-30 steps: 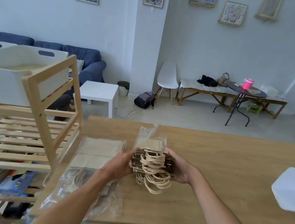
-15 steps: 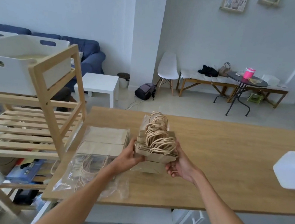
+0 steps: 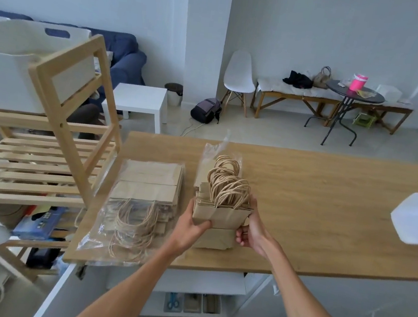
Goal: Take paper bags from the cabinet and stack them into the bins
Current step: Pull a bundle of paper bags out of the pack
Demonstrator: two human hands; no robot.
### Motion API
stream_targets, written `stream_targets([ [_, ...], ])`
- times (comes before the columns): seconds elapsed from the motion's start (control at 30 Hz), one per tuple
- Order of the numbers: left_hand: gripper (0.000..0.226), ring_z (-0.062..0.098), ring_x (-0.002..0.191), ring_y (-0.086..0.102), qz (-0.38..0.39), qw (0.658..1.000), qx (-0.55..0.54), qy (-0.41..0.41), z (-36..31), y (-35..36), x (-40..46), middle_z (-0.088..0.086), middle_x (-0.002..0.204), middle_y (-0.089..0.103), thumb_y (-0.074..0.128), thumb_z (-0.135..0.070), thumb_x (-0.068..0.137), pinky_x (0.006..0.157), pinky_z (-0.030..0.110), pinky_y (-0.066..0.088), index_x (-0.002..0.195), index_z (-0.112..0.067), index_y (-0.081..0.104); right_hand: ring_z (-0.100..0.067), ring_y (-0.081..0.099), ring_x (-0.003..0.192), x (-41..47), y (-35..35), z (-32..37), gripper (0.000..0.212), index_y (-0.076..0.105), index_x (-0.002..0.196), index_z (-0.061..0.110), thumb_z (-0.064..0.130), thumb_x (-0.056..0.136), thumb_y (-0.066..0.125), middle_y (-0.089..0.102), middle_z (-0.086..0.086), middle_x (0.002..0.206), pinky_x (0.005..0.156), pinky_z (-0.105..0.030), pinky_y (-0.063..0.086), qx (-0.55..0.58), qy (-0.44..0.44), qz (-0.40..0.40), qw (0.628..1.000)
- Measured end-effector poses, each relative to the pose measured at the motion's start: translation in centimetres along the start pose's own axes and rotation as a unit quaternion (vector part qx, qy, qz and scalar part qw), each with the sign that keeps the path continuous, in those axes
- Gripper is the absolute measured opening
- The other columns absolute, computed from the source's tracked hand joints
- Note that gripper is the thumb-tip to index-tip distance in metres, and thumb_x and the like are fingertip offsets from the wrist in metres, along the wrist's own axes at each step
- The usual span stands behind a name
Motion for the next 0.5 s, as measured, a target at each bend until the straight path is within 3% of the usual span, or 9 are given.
stream_targets([
  [0.07, 0.071, 0.015, 0.109, 0.065, -0.015, 1.0, -0.016, -0.007, 0.4, 0.0, 0.1, 0.0, 0.117, 0.068, 0.07, -0.031, 0.069, 0.086, 0.026, 0.054, 0.135, -0.016, 0.048, -0.019, 0.047, 0.047, 0.7, 0.0, -0.6, 0.095, 0.058, 0.128, 0.019, 0.087, 0.086, 0.007, 0.048, -0.005, 0.05, 0.05, -0.028, 0.037, 0.05, -0.005, 0.003, 0.999],
  [0.13, 0.074, 0.023, 0.109, 0.065, -0.035, 0.998, -0.039, -0.015, 1.2, -0.1, 0.2, 0.004, 0.115, 0.067, 0.069, -0.038, 0.065, 0.079, 0.022, 0.054, 0.132, -0.015, 0.05, -0.019, 0.046, 0.049, 1.3, -0.2, -1.6, 0.097, 0.034, 0.155, 0.022, 0.088, 0.087, 0.012, 0.048, -0.005, 0.054, 0.052, -0.03, 0.037, 0.11, -0.013, 0.004, 0.994],
  [0.23, 0.078, 0.012, 0.105, 0.067, -0.049, 0.997, -0.063, -0.009, 1.5, 0.2, 0.2, 0.003, 0.118, 0.067, 0.07, -0.041, 0.064, 0.078, 0.018, 0.055, 0.135, -0.016, 0.047, -0.014, 0.039, 0.048, 2.0, -0.2, -2.9, 0.13, 0.014, 0.164, 0.023, 0.104, 0.062, 0.028, 0.039, 0.001, 0.055, 0.051, -0.028, 0.031, 0.117, -0.056, 0.004, 0.992],
  [0.3, 0.079, 0.007, 0.102, 0.068, -0.055, 0.996, -0.073, -0.005, 1.7, 0.4, 0.3, 0.001, 0.118, 0.068, 0.071, -0.041, 0.066, 0.08, 0.02, 0.056, 0.137, -0.02, 0.044, -0.012, 0.033, 0.049, 2.0, 0.1, -3.1, 0.143, 0.023, 0.161, 0.029, 0.11, 0.042, 0.035, 0.031, 0.004, 0.056, 0.051, -0.027, 0.028, 0.084, -0.096, 0.01, 0.992],
  [0.37, 0.078, 0.007, 0.101, 0.068, -0.071, 0.995, -0.073, -0.008, 2.1, 0.4, 0.3, 0.0, 0.117, 0.068, 0.071, -0.04, 0.067, 0.082, 0.024, 0.057, 0.138, -0.021, 0.043, -0.01, 0.032, 0.05, 2.0, 0.5, -3.3, 0.127, 0.046, 0.141, 0.04, 0.111, 0.037, 0.039, 0.031, 0.004, 0.058, 0.052, -0.026, 0.028, 0.04, -0.136, 0.01, 0.99],
  [0.43, 0.077, 0.01, 0.101, 0.069, -0.086, 0.995, -0.059, -0.007, 2.6, 0.3, 0.3, 0.002, 0.117, 0.069, 0.069, -0.038, 0.069, 0.088, 0.032, 0.058, 0.139, -0.022, 0.041, -0.004, 0.048, 0.055, 1.6, 0.5, -3.2, 0.112, 0.051, 0.135, 0.039, 0.106, 0.046, 0.05, 0.052, 0.006, 0.068, 0.057, -0.021, 0.039, -0.021, -0.175, -0.004, 0.984],
  [0.5, 0.074, 0.019, 0.105, 0.069, -0.095, 0.995, -0.041, -0.002, 2.6, 0.5, 0.2, 0.006, 0.118, 0.068, 0.067, -0.036, 0.072, 0.09, 0.039, 0.058, 0.139, -0.024, 0.037, -0.004, 0.069, 0.091, 1.3, 0.6, -3.0, 0.096, 0.05, 0.143, 0.036, 0.093, 0.066, 0.058, 0.073, 0.008, 0.108, 0.086, -0.03, 0.056, -0.096, -0.199, -0.026, 0.975],
])
Point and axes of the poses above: each hand's wrist, its own x-axis towards the middle knuckle, its own y-axis out of the palm, z = x × y, the point moved 5 cm from there along x, towards the middle knuckle
